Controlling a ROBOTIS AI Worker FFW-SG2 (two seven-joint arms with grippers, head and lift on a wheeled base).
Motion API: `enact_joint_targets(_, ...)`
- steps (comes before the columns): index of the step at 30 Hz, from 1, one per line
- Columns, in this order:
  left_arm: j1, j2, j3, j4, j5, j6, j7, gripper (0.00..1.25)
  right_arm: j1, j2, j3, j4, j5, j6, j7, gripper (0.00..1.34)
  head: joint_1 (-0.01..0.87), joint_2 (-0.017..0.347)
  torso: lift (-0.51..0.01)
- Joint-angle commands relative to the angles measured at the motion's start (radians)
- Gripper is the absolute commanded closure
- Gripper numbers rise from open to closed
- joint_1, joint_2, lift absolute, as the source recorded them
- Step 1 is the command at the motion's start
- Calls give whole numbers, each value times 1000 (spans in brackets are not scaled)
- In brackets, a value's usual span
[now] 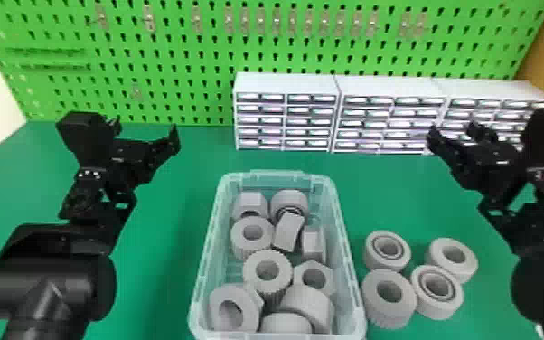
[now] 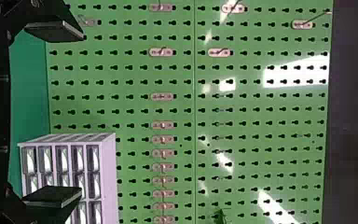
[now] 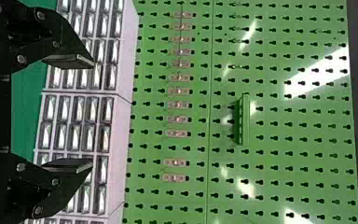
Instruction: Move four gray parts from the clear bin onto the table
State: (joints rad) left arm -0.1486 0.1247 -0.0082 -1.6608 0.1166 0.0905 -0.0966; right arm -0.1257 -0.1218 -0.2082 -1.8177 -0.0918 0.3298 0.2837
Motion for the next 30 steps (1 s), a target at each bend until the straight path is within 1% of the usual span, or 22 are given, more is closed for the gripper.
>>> enact_joint_targets(1, 0, 0, 1, 1, 0, 0, 0, 124, 0, 1, 0, 1, 0, 0, 0, 509, 678, 34, -50)
enact_joint_targets(30, 4, 1, 1, -1, -3, 0, 0, 125, 0, -7, -5, 1, -16, 0, 0, 509, 678, 34, -50)
